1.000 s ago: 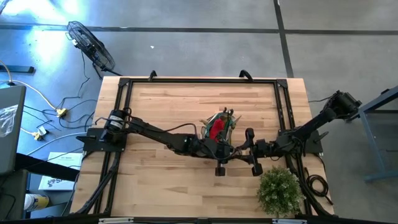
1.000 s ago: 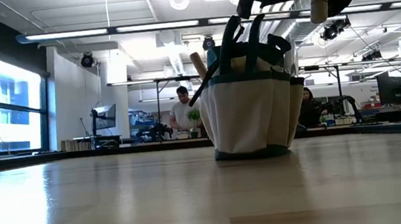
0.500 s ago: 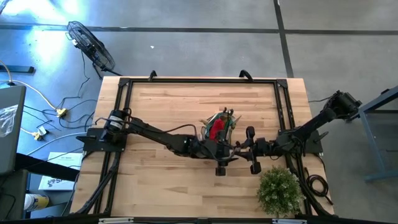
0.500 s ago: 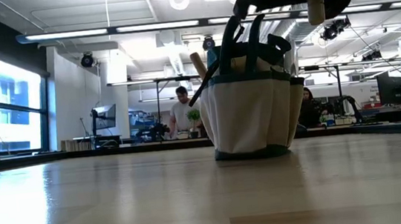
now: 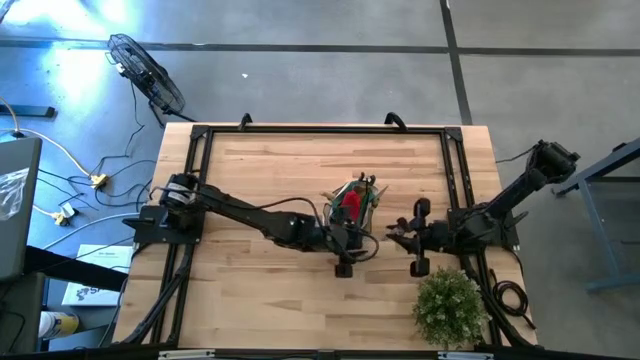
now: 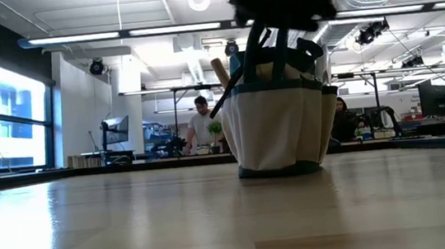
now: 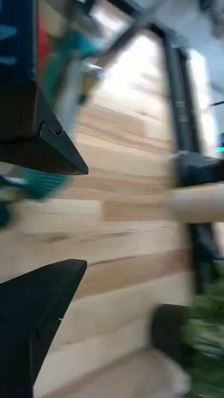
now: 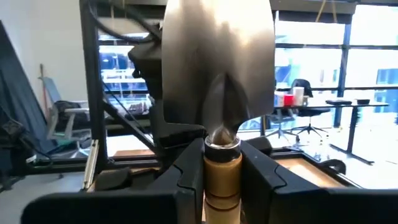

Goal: Pick & Place Garden tools in Gardening bag
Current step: Put the brown trowel into the green gardening bag

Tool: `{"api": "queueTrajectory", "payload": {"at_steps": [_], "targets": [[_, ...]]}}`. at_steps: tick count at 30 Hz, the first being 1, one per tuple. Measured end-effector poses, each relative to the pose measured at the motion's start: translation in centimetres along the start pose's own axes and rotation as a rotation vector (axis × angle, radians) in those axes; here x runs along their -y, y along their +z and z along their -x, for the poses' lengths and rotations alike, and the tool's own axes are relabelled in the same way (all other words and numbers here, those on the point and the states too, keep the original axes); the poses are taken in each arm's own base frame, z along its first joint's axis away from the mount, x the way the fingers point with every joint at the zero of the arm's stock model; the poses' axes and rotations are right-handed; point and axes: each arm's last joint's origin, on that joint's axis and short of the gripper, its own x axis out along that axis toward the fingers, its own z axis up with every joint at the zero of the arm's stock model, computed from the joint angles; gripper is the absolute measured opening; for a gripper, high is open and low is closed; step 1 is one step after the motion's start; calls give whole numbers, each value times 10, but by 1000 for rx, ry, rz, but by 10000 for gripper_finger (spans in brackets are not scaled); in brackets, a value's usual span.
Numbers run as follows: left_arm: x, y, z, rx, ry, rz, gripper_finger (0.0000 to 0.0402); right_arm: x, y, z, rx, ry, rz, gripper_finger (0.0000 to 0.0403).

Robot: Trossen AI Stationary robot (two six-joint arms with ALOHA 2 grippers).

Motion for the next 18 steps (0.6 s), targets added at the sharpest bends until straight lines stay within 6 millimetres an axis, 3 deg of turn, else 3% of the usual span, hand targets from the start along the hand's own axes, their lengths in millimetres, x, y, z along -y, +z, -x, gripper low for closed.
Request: {"api": "queueTrajectory", "payload": {"at_steps": [10,18], "targets": [[-12,-6,39,-246,1,25,227,-14,7,25,-53,-104,-3,56],[-2,-20,64,-446,-14,-14,227,-15,-4,20,-83,-164,-31,56]]}}
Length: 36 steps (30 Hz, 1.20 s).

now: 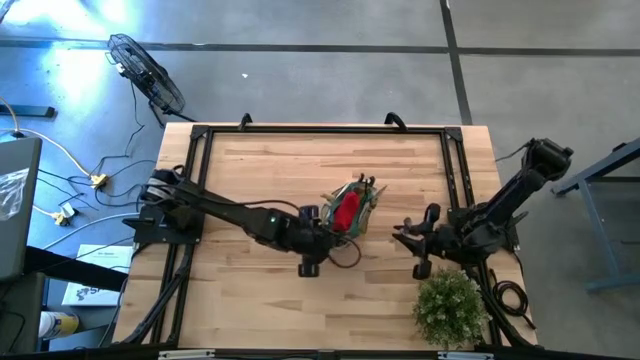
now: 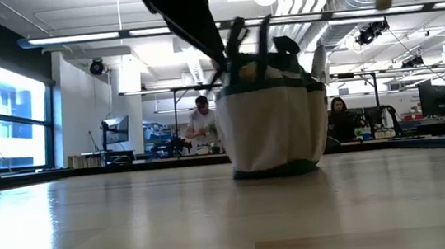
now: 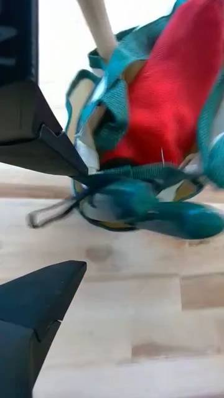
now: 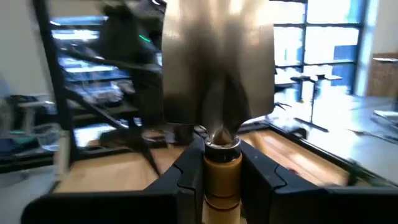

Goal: Pick & Place Garden tools in Gardening bag
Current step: Put the brown trowel into the green gardening bag

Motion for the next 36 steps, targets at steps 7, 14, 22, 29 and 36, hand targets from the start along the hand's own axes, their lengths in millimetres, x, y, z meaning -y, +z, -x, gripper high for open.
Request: {"api": "queueTrajectory", "payload": {"at_steps": [7,14,22,29,36], "targets": [[16,-5,11,11,40,-25,227,4,-14,-19,-12,-11,-27,56],[12,7,18,142,110,-1,227,8,-22,-37,16,31,-59,56],[1,29,50,360,266,-6,227,9,-23,-45,61,86,-90,56],[-2,24,84,373,234,-15,227,7,-27,-46,52,126,-97,56],[-1,1,101,249,239,4,227,5,-40,-51,25,169,-99,56]]}}
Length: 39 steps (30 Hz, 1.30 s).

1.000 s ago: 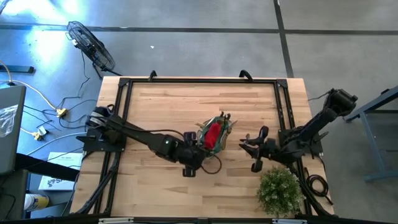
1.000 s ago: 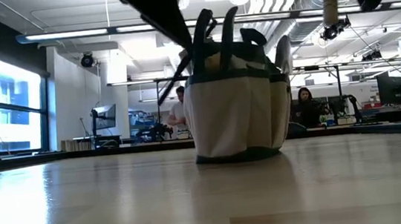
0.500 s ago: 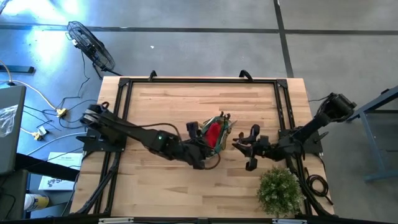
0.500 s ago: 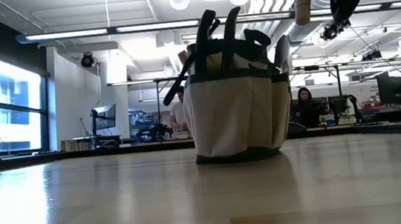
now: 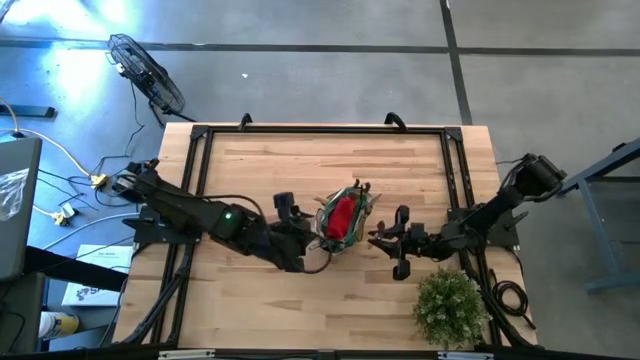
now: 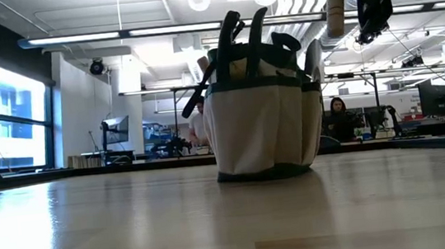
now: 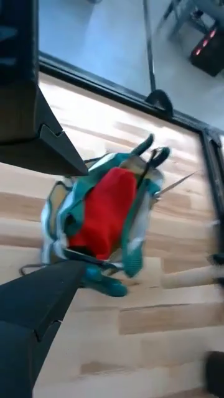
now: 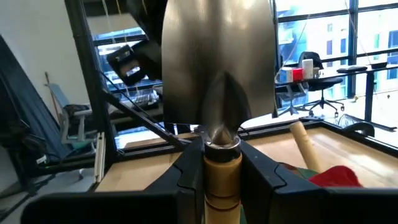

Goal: Pick & Place Garden tools in Gardening bag
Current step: Put the brown trowel into the green gardening bag

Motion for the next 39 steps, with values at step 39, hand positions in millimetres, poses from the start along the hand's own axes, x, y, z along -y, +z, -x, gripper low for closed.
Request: {"api": "queueTrajectory", "payload": {"at_steps": [39], "targets": [[46,-75,41,-148,148,139,227,-3,-27,-46,-63,-99,62,56]]}}
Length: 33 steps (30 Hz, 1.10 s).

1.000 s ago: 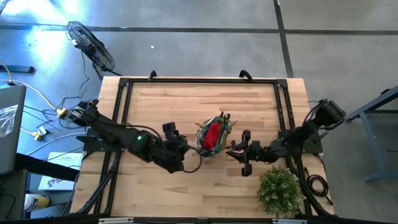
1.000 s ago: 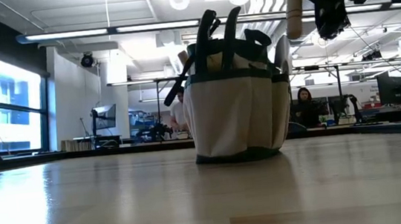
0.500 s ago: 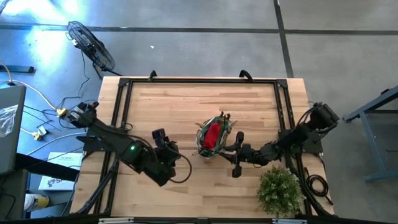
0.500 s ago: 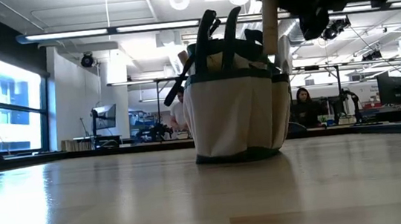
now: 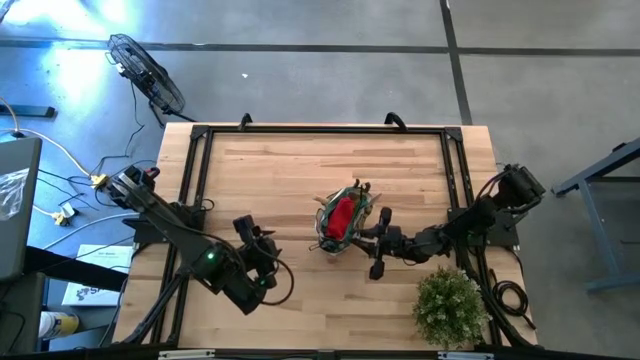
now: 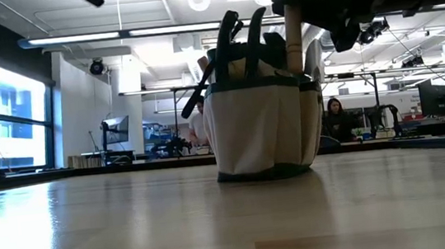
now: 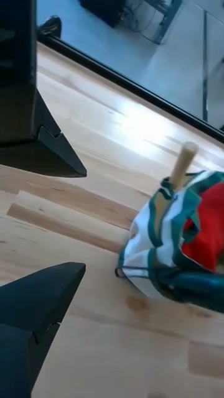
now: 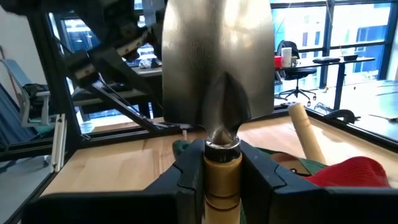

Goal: Pick & Place Garden tools in Gardening bag
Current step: Put the brown trowel into the green gardening bag

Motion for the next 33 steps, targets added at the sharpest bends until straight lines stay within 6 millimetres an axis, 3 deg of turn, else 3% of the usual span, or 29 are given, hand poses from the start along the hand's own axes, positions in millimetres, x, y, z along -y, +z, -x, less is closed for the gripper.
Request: {"api": "queueTrajectory", "payload": {"at_steps": [11,33], "targets": [[2,-16,-12,-35,25,4,227,1,4,-13,-15,-9,26,56],[2,-17,-12,-35,32,5,227,4,1,-22,-80,-110,69,56]]}}
